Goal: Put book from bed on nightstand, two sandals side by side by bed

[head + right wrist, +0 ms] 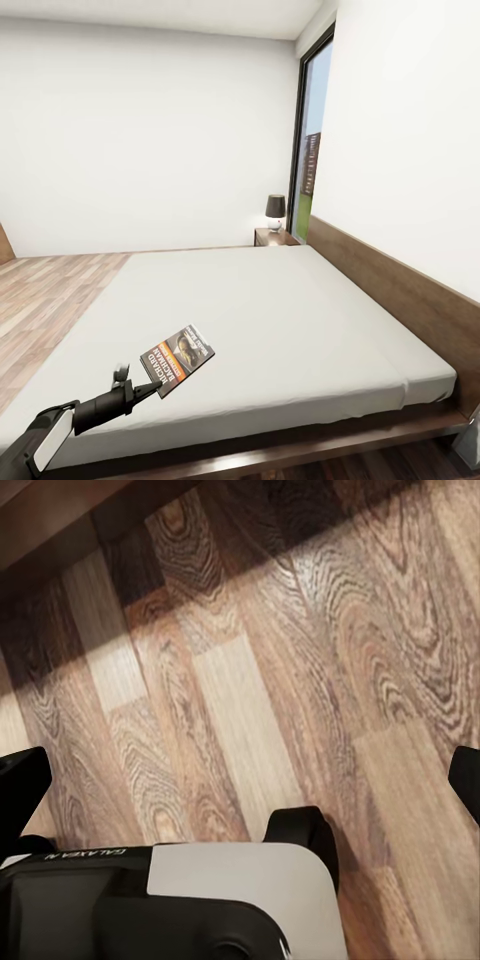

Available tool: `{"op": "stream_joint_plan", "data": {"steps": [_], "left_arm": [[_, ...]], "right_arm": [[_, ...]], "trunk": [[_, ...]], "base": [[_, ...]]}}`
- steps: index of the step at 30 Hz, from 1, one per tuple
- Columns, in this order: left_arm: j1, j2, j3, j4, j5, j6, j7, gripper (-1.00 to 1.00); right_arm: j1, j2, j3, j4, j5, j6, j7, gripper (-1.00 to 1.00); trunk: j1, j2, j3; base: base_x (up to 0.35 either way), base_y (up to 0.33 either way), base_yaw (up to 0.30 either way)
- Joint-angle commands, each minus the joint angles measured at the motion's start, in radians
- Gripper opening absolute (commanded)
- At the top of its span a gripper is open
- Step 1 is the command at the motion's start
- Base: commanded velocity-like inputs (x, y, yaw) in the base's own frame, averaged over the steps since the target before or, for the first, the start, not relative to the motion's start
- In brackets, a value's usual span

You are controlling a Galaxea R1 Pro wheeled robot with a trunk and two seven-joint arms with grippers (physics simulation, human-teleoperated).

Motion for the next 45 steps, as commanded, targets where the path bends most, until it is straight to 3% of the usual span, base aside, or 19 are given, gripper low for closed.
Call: {"op": "stream_joint_plan", "data": {"steps": [1, 32, 45], "left_arm": [[-0.001, 0.000, 0.000, 0.000, 0.005, 0.008, -0.001, -1.00], [-0.001, 0.000, 0.000, 0.000, 0.005, 0.008, -0.001, -1.00], [-0.001, 0.000, 0.001, 0.001, 0.005, 0.008, -0.001, -1.00]], "right_arm": [[-0.002, 0.000, 0.009, 0.004, -0.007, -0.004, 0.006, 1.00], [-0.002, 0.000, 0.003, 0.004, -0.018, -0.008, 0.006, 1.00], [-0.002, 0.000, 0.004, 0.004, -0.019, -0.009, 0.005, 1.00]], "trunk": [[0.000, -0.001, -0.001], [0.000, -0.001, -0.001], [0.000, -0.001, -0.003]], "base": [[0.000, 0.000, 0.000], [-0.005, 0.000, 0.002], [-0.074, 0.024, 0.198]]}}
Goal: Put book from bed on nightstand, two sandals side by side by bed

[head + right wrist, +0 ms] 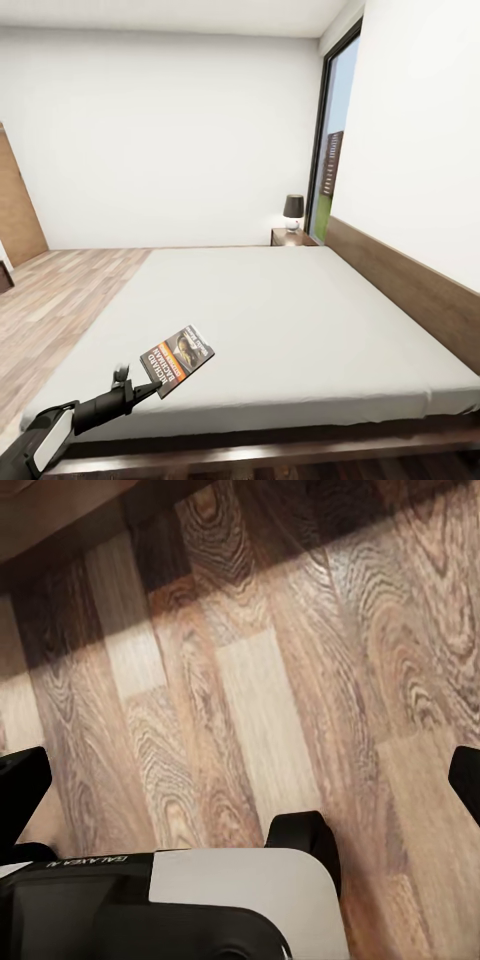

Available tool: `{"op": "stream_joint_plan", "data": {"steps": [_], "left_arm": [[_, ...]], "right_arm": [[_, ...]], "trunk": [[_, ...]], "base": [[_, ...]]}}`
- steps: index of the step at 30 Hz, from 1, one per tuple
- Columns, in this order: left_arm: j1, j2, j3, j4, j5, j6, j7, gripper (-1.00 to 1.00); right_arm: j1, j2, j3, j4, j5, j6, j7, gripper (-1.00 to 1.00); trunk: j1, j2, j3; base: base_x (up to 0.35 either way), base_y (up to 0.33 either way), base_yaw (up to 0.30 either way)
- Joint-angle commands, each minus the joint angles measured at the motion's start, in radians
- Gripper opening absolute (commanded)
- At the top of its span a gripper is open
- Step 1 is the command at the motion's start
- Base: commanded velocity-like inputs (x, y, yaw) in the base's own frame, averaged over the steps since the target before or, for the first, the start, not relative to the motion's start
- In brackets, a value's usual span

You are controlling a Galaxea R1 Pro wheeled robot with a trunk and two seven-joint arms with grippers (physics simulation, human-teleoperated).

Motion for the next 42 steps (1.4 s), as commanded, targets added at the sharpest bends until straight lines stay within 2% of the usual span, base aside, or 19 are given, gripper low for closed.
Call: {"op": "stream_joint_plan", "data": {"steps": [1, 18, 29, 42], "left_arm": [[-0.001, 0.000, 0.000, 0.000, 0.007, 0.009, -0.001, -1.00], [-0.001, 0.000, 0.004, 0.012, 0.007, 0.009, -0.001, -1.00], [-0.001, 0.003, 0.007, 0.028, 0.007, 0.009, 0.000, -1.00], [-0.001, 0.023, 0.009, 0.041, 0.012, 0.009, -0.002, -1.00]], "right_arm": [[-0.002, 0.000, 0.008, 0.004, -0.007, -0.005, 0.006, 1.00], [-0.002, 0.000, 0.008, 0.004, -0.006, -0.005, 0.006, 1.00], [-0.002, 0.000, 0.009, 0.004, -0.006, -0.005, 0.006, 1.00], [-0.002, 0.003, 0.011, 0.004, -0.005, -0.005, 0.006, 1.00]], "trunk": [[0.000, -0.001, -0.001], [0.000, -0.001, -0.007], [0.000, -0.001, -0.011], [0.000, -0.001, -0.016]], "base": [[-0.091, 0.099, 0.244], [-0.101, 0.129, 0.249], [-0.021, 0.028, 0.250], [-0.001, 0.001, 0.249]]}}
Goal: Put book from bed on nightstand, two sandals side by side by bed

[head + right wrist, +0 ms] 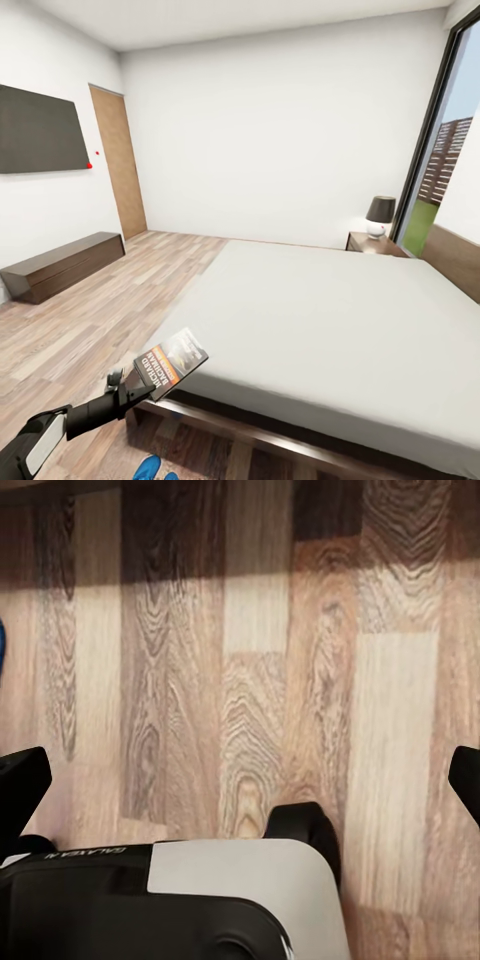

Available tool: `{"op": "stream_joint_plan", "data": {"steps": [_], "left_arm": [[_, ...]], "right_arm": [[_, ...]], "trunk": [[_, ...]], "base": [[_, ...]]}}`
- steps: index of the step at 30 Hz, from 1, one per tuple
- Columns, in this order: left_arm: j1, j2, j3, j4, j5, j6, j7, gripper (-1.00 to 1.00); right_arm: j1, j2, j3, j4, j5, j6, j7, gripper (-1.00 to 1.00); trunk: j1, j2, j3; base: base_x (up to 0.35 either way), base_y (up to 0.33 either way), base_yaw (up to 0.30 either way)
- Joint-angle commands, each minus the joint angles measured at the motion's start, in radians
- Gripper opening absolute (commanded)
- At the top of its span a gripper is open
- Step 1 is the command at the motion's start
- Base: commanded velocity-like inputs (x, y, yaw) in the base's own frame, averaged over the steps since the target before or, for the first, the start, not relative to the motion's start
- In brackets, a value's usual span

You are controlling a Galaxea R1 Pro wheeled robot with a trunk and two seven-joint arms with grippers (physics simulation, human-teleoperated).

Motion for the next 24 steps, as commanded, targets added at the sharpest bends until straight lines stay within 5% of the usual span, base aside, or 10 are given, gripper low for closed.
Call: {"op": "stream_joint_plan", "data": {"steps": [1, 13, 24], "left_arm": [[-0.001, 0.000, 0.001, 0.001, 0.009, 0.011, -0.001, -1.00], [-0.001, 0.013, 0.002, 0.005, 0.010, 0.011, -0.003, -1.00], [-0.001, 0.014, 0.002, 0.005, 0.010, 0.011, -0.002, -1.00]], "right_arm": [[-0.002, 0.001, 0.008, 0.004, -0.007, -0.005, 0.006, 1.00], [-0.002, 0.004, 0.011, 0.004, -0.007, -0.005, 0.006, 1.00], [-0.002, 0.005, 0.011, 0.004, -0.007, -0.005, 0.006, 1.00]], "trunk": [[0.000, -0.001, -0.001], [0.000, -0.001, -0.006], [0.000, -0.001, -0.006]], "base": [[0.000, 0.000, 0.245], [0.000, 0.076, 0.224], [0.000, 0.098, 0.039]]}}
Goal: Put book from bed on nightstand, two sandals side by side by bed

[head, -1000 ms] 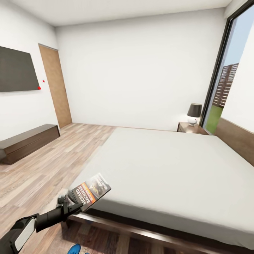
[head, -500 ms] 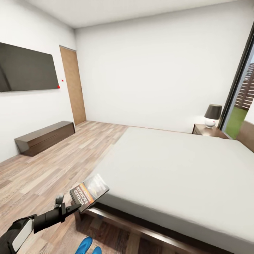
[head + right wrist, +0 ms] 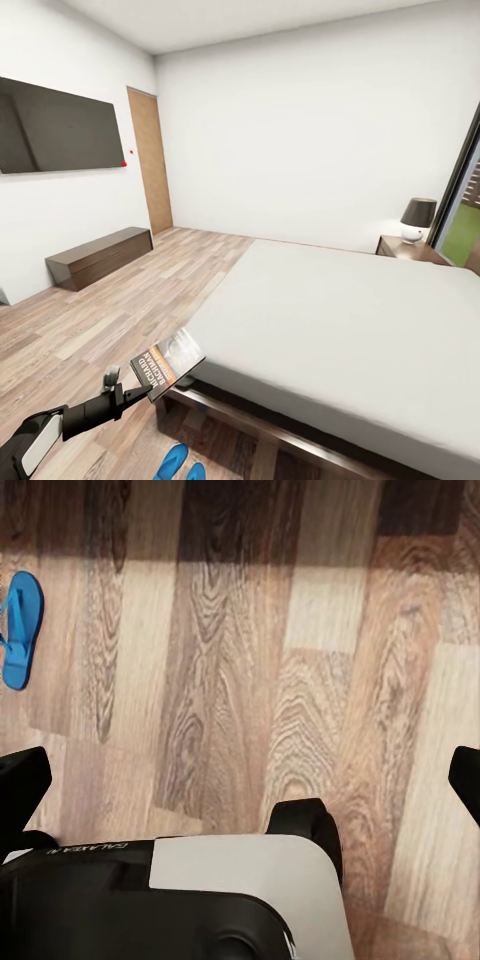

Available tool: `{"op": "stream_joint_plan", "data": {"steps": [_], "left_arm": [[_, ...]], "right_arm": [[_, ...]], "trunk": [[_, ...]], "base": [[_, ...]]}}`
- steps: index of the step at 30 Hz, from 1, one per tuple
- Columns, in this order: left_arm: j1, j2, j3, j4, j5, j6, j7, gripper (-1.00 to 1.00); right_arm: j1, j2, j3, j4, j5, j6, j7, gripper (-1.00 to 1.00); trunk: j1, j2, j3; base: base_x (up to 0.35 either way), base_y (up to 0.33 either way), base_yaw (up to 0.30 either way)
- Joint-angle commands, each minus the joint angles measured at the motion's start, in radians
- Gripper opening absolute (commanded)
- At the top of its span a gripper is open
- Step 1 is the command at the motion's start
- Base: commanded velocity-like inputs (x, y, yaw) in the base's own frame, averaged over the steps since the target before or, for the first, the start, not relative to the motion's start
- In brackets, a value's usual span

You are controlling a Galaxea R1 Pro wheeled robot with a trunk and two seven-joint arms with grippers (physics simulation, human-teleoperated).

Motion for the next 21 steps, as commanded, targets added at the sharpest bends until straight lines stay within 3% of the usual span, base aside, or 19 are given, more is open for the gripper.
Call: {"op": "stream_joint_plan", "data": {"steps": [1, 21], "left_arm": [[0.000, 0.000, 0.000, 0.000, 0.005, 0.008, -0.001, -1.00], [0.000, 0.000, 0.002, 0.008, 0.006, 0.008, -0.001, -1.00]], "right_arm": [[-0.002, 0.000, 0.008, 0.004, -0.007, -0.005, 0.006, 1.00], [-0.001, 0.014, 0.008, 0.004, 0.001, -0.005, 0.006, 1.00]], "trunk": [[0.000, -0.001, -0.001], [0.000, -0.001, -0.001]], "base": [[0.000, 0.096, 0.006], [0.005, 0.106, 0.001]]}}
